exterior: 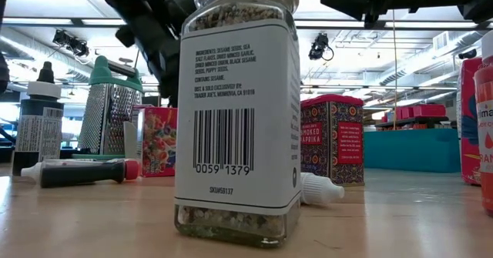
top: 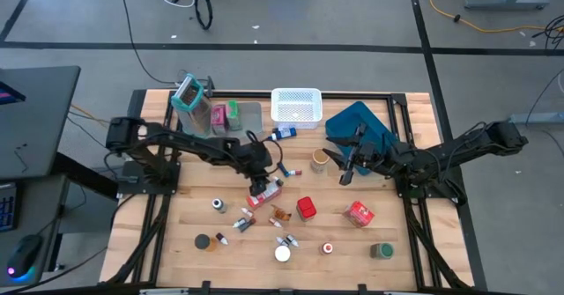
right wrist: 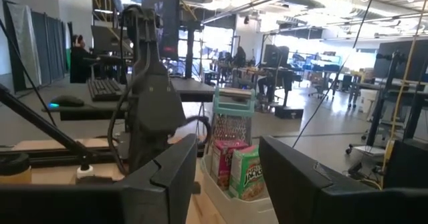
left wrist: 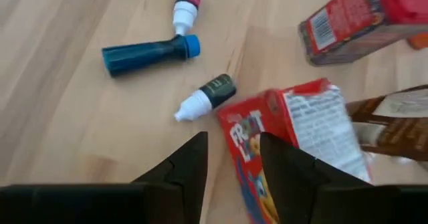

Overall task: Pick & Place Kitchen Items
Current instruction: Put the left red cereal box into the gray bin

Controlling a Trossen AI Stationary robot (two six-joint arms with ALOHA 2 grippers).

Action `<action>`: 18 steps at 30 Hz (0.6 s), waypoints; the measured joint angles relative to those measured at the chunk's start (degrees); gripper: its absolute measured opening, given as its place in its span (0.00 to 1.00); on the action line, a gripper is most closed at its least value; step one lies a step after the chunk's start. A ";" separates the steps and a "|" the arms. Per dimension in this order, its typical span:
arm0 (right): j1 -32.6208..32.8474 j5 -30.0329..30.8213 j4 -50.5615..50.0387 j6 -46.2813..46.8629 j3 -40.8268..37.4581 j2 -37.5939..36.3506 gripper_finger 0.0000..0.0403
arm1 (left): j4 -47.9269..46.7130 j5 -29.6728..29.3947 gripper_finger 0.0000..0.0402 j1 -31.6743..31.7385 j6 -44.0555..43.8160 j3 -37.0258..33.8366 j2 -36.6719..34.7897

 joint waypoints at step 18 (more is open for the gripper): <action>0.00 0.04 -0.02 0.00 0.00 0.00 0.43 | -2.47 2.72 0.32 -0.51 3.31 0.07 -8.01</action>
